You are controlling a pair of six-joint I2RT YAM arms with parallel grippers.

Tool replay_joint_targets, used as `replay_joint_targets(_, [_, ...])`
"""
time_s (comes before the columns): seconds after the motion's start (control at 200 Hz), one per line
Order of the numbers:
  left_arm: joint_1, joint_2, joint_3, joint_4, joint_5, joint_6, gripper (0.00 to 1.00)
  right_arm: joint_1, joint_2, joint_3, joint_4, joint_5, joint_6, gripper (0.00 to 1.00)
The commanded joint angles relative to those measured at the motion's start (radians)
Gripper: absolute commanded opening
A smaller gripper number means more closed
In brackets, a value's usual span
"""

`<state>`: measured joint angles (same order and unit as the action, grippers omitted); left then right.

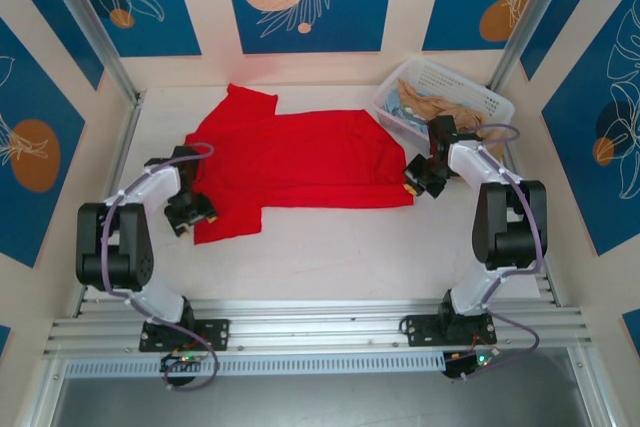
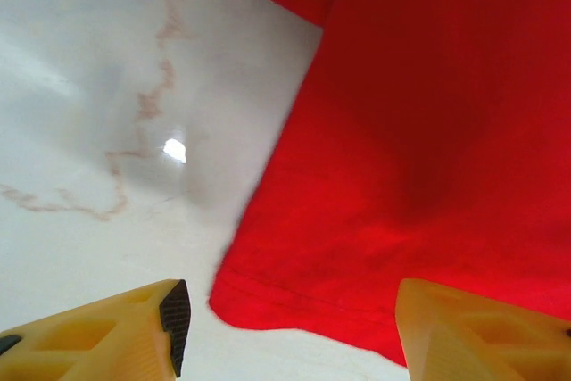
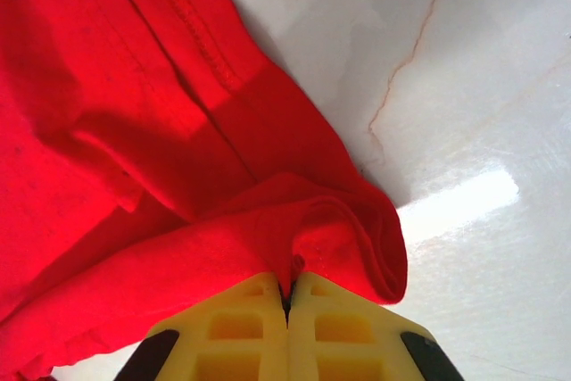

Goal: Fold and stack the t-shirts

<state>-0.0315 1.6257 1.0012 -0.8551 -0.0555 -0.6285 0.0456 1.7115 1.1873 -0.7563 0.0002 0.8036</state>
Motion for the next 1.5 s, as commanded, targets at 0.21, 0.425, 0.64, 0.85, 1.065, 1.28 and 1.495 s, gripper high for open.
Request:
replay_joint_targets(0.21, [-0.011, 0.151, -0.018, 0.036, 0.075, -0.126, 0.50, 0.012, -0.062, -0.051, -0.028, -0.017, -0.006, 0.00])
replay_joint_targets(0.425, [-0.011, 0.137, 0.055, 0.086, 0.037, -0.170, 0.00, 0.023, -0.082, -0.042, -0.014, -0.033, -0.012, 0.00])
replay_joint_targets(0.64, [-0.013, -0.097, 0.286, 0.060, -0.075, -0.246, 0.00, 0.056, -0.147, 0.113, 0.020, -0.062, -0.058, 0.00])
replay_joint_targets(0.85, [-0.011, -0.301, 0.480, 0.126, -0.160, -0.289, 0.00, 0.061, -0.199, 0.341, 0.079, -0.116, -0.042, 0.00])
replay_joint_targets(1.065, [-0.012, -0.567, 0.560, 0.227, -0.310, -0.261, 0.00, 0.091, -0.359, 0.441, 0.165, -0.127, -0.045, 0.00])
replay_joint_targets(1.28, [-0.013, -0.733, 0.703, 0.310, -0.285, -0.161, 0.00, 0.098, -0.667, 0.323, 0.287, -0.137, -0.045, 0.00])
replay_joint_targets(1.495, [-0.013, -0.636, 0.954, 0.295, -0.204, -0.108, 0.00, 0.092, -0.738, 0.362, 0.308, -0.142, -0.012, 0.00])
